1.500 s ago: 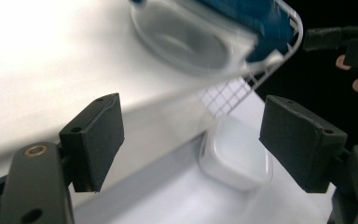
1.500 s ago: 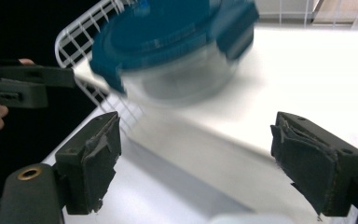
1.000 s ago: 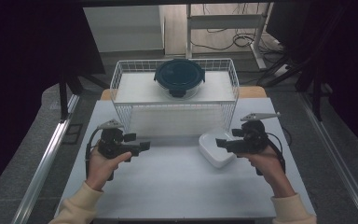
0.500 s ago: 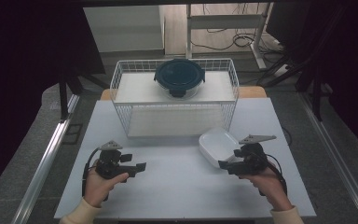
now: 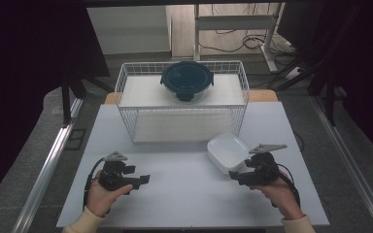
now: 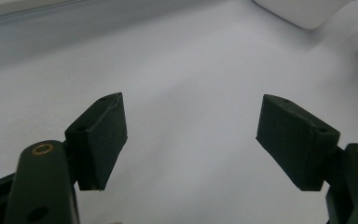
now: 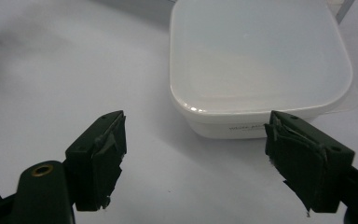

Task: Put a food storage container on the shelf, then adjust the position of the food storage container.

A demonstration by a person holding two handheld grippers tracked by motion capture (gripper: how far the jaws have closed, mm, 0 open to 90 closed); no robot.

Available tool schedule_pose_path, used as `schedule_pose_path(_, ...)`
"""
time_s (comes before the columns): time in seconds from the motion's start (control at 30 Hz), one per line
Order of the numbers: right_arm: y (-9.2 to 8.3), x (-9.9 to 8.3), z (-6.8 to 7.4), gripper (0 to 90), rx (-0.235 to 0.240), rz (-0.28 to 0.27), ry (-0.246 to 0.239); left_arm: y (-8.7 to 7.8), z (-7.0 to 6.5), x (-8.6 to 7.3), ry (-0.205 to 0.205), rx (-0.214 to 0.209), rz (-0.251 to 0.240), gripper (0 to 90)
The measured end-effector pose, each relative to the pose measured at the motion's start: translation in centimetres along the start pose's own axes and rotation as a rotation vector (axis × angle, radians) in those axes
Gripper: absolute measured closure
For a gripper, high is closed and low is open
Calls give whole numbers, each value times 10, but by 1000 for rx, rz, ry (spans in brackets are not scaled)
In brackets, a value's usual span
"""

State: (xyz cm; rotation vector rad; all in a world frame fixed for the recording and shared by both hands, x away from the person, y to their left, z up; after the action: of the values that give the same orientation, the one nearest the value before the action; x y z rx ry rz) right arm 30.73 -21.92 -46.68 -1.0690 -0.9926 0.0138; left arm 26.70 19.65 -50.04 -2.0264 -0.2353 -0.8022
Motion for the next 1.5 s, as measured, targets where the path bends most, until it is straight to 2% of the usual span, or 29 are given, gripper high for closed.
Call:
schedule_pose_path(0.07, 0, 1, -1, 202, -4, -5, 2, -1, -1, 0, 0, 14, -7, 235)
schedule_pose_path(0.47, -5, 1, -1, 247, -11, -11, 1, -2, -1, 3, 2, 1, -17, 233)
schedule_pose_path(0.67, -12, 9, -10, 299, -30, -37, 11, -3, 1, 2, 6, -1, -6, 229)
schedule_pose_path(0.77, -13, 15, -15, 323, -33, -39, 12, -6, 5, 1, -5, -1, -11, 229)
schedule_pose_path(0.93, -6, 31, -32, 386, -50, -5, 23, -7, 10, -1, -14, -4, -8, 229)
schedule_pose_path(1.07, 1, 46, -49, 446, -76, 28, 41, -8, 8, -1, -10, -10, -8, 228)
schedule_pose_path(1.1, 1, 46, -49, 446, -76, 28, 41, -8, 8, -1, -10, -10, -8, 229)
schedule_pose_path(1.13, 6, 51, -58, 482, -95, 52, 45, -7, 7, -1, -7, -15, -8, 228)
schedule_pose_path(1.23, 11, 59, -71, 549, -126, 76, 41, -6, 6, -1, -6, -20, -3, 228)
schedule_pose_path(1.5, 25, 69, -100, 789, -154, 136, 33, -4, 6, -1, -5, -23, 5, 230)
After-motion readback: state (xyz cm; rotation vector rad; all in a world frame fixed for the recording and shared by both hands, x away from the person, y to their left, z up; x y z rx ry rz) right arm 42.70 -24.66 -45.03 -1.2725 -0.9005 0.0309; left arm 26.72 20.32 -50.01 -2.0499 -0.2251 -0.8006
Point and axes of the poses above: each handheld gripper's, and its own axes: y roughly forward along the jaws, x roughly out of its top, z roughly to its left, the point moved 2 cm from there along y, roughly forward along the jaws, and after that the axes turned 5 degrees about -y, right-handed, at the moved point
